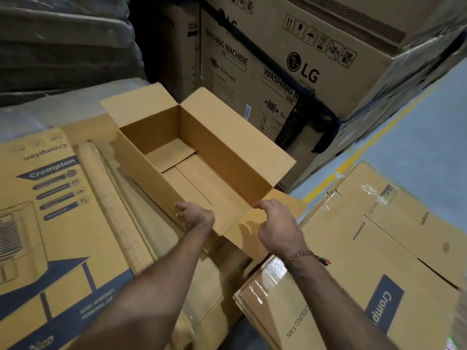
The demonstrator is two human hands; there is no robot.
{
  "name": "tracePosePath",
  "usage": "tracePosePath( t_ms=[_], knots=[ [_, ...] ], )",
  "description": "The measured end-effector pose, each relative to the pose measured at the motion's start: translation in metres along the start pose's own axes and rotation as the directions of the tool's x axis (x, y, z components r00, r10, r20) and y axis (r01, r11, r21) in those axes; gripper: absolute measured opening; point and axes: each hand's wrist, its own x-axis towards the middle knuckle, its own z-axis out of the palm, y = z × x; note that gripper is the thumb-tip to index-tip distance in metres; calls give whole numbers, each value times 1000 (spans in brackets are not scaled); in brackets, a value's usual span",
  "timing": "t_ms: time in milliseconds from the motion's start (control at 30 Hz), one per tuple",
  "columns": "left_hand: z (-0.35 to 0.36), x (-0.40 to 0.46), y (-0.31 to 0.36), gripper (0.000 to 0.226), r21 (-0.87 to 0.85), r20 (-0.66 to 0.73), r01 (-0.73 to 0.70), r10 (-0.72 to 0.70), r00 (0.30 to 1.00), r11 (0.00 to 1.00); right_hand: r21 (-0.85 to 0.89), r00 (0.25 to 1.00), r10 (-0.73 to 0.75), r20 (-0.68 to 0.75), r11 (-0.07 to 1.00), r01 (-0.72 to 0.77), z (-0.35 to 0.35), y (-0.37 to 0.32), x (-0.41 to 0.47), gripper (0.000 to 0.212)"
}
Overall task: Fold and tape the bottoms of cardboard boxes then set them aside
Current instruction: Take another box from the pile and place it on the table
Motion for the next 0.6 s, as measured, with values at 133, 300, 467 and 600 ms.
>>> tracePosePath(
  t_ms=[133,300,467,600],
  knots=[
    [-44,-9,1,72,-45,-99,-257,251,963,965,-246,994,-103,23,964,105,-3,-10,1,69],
    [-121,-34,23,95,-25,-159,-383,375,913,923,-401,977,-199,78,891,213,-2,-18,11,103],
    [-174,-43,38,81,-30,-135,-493,485,864,870,-616,931,-364,-19,738,276,-20,-35,11,129],
    [-201,-60,42,71,-10,-130,-603,596,792,798,-664,928,-371,15,690,286,-33,-46,12,99]
  ],
)
